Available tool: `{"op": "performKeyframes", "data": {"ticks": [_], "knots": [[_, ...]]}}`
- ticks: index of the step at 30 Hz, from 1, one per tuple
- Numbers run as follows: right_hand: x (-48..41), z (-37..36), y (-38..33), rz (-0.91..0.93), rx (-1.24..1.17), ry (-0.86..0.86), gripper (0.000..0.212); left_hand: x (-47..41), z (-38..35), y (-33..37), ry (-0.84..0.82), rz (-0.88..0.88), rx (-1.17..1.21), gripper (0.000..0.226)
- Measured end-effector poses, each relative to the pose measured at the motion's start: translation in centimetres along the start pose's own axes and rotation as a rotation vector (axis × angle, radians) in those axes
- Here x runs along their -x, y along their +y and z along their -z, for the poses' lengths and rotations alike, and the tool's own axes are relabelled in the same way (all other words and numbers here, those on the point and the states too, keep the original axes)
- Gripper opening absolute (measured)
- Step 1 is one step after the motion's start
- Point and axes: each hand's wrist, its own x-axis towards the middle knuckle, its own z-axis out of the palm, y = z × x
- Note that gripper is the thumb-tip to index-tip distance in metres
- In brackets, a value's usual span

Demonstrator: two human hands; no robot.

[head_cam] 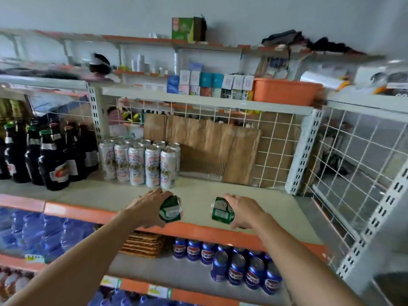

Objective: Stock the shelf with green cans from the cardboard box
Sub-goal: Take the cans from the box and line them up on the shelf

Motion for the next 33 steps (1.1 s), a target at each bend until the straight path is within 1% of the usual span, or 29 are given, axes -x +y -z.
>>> {"op": "performKeyframes", "data": {"ticks": [5,9,13,21,24,29,33], "knots": [[-0.2,-1.2,6.7,-0.065,-0.039,-0.012,0.086,-5.7,-0.4,3.6,0.016,-0.052,0.053,0.083],[-1.0,-2.6,10.8,-0.077,-0.061,-0.053,0.086,-9.5,-1.2,6.0,0.034,-0.054,0.033,0.083],[-1.9,-3.9,13.4,-0.051,-0.054,-0.099,0.088,-12.4,-2.6,8.3,0.030,-0.039,0.086,0.082],[-3.0,-5.3,15.1,-0.005,-0.064,-0.112,0.085,-15.6,-4.0,10.6,0.016,-0.059,0.151,0.082],[-3.0,-5.6,15.2,-0.007,-0.074,-0.110,0.087,-16.5,-4.2,10.6,0.028,-0.065,0.219,0.085],[-2.8,-5.3,15.1,-0.024,-0.138,-0.125,0.090,-17.6,-4.3,10.6,0.033,-0.074,0.373,0.083],[-2.8,-4.0,14.8,-0.043,-0.266,-0.081,0.091,-18.1,-4.5,10.7,0.070,-0.110,0.496,0.084]]}}
